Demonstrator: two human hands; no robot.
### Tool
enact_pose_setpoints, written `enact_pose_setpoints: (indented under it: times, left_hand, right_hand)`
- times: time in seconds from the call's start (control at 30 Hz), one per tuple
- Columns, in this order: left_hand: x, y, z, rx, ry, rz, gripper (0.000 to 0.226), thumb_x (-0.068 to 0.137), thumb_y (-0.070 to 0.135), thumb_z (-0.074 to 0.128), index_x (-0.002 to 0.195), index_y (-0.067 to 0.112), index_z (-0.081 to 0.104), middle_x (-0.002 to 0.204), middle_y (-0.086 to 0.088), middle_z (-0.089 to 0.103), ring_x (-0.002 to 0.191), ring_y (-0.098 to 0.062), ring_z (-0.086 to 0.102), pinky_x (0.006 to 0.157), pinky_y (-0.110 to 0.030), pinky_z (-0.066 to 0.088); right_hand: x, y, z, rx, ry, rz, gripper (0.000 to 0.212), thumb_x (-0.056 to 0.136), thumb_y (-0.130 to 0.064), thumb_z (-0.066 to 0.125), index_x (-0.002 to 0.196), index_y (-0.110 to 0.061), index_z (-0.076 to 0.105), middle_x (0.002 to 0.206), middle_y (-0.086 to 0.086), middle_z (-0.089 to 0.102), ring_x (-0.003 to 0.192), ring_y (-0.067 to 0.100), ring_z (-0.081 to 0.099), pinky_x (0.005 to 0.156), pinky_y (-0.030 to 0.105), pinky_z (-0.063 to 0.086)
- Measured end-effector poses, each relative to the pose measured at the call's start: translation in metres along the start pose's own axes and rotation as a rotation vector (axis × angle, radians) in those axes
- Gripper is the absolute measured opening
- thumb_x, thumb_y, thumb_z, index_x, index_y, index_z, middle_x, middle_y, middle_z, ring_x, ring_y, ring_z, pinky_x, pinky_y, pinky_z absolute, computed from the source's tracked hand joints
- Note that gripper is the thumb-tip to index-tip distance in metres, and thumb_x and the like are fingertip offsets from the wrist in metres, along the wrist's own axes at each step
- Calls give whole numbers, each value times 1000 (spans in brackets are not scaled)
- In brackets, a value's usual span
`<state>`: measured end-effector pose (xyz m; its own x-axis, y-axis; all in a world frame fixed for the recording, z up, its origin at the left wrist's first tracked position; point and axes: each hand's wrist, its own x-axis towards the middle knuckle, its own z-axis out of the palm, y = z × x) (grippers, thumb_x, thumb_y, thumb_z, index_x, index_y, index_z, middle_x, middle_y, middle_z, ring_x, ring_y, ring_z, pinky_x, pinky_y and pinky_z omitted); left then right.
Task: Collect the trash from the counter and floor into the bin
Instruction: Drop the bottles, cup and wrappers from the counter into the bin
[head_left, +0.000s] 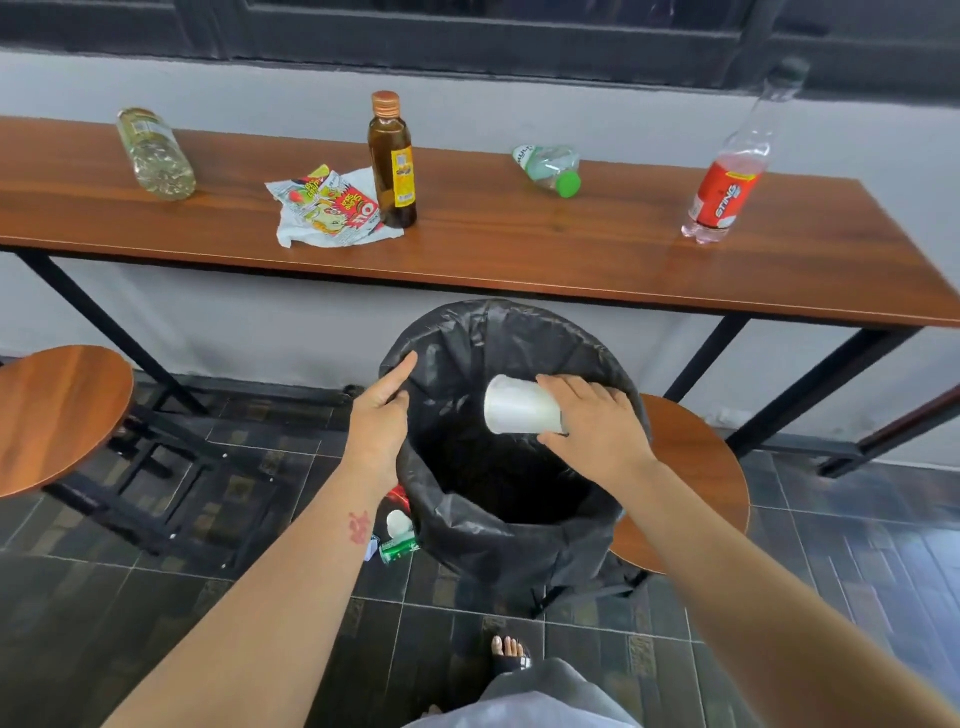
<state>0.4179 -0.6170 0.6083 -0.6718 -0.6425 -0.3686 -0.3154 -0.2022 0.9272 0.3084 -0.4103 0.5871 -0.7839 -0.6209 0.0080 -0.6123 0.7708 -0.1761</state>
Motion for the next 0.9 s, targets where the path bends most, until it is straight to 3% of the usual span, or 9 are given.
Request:
enact_pose_setpoints:
  times: [0.07,0.17,0.23,0.37,0.47,0.6,0.77,0.9]
  left_hand:
    - [-3,1,7,13,-23,-5,49,105,3,40,132,36,63,82,21,39,69,1,40,107,-26,30]
    - [-3,2,15,30,-49,11,48,105,4,40,133,36,63,79,22,42,66,0,38,99,-24,33]
    - [0,2,19,50,-57,30,48,105,5,40,133,37,62,79,23,43,66,1,38,94,-21,36]
    - [12,0,24,79,-57,44,48,105,6,40,130,40,64,73,18,34,63,-2,32,68,-17,35]
    - [21,1,28,72,-51,48,50,104,5,41,125,43,67,74,15,46,81,-17,45,79,-26,43]
    - [31,2,31,48,-44,10,52,104,5,40,116,46,70,89,11,63,95,-22,55,103,-42,47]
    - [48,2,33,53,-17,3,55,104,6,41,109,51,72,107,7,70,97,-24,57,105,-49,47]
    - [55,2,34,38,1,1,52,104,4,42,116,45,71,123,4,65,114,-18,59,109,-47,45]
  right_hand:
    - [-7,8,-2,-38,-32,10,74,87,-49,62,150,-35,25,156,-8,31,140,20,33,116,40,21]
    - [-15,20,-9,-36,19,40,76,87,-56,59,151,-33,25,159,-5,26,145,20,25,119,39,18]
    - [-18,29,-17,11,149,94,72,89,-57,55,150,-28,29,158,-2,29,146,22,26,119,40,18]
    - [-9,49,-44,168,476,296,74,91,-56,53,151,-21,28,158,0,28,147,20,24,119,38,17]
    - [16,67,-70,317,629,447,79,90,-53,57,152,-18,23,160,1,24,147,20,20,120,39,20]
    - [58,90,-96,467,692,572,86,89,-49,62,153,-16,16,161,4,21,148,22,19,119,40,22]
    - [111,109,-111,629,703,620,91,87,-45,67,153,-14,15,157,4,29,144,23,29,115,41,30]
    - [144,119,-112,712,719,680,79,89,-38,66,150,-12,22,147,5,41,133,24,44,108,37,38]
